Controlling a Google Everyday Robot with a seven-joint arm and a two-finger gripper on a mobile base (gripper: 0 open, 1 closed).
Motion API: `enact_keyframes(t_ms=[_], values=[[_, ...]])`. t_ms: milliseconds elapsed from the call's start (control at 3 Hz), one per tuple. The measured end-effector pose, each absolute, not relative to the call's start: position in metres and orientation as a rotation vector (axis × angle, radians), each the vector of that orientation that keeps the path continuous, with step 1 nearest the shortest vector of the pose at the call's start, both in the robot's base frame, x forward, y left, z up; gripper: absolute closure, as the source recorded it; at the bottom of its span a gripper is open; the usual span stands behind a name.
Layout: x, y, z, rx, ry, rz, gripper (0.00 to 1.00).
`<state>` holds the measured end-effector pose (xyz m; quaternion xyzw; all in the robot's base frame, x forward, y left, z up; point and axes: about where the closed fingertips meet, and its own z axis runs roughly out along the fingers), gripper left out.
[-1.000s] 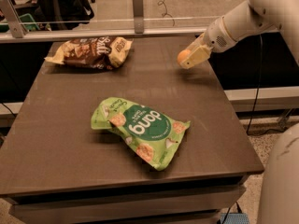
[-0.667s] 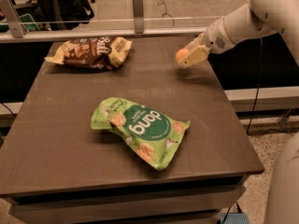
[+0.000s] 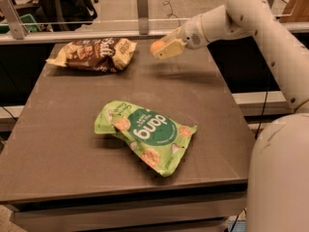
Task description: Move orange near brown chip bag
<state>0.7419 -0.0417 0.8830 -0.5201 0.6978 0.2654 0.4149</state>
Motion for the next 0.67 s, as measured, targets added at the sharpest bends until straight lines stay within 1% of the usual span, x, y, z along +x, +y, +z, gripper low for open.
enact_keyframes(t_ms=[333,667], values=[[0.756,0.016,0.881,-1.336,1.683,0.736,1.00],[0.756,0.063,0.873,-1.369,1.639,0.800,1.00]])
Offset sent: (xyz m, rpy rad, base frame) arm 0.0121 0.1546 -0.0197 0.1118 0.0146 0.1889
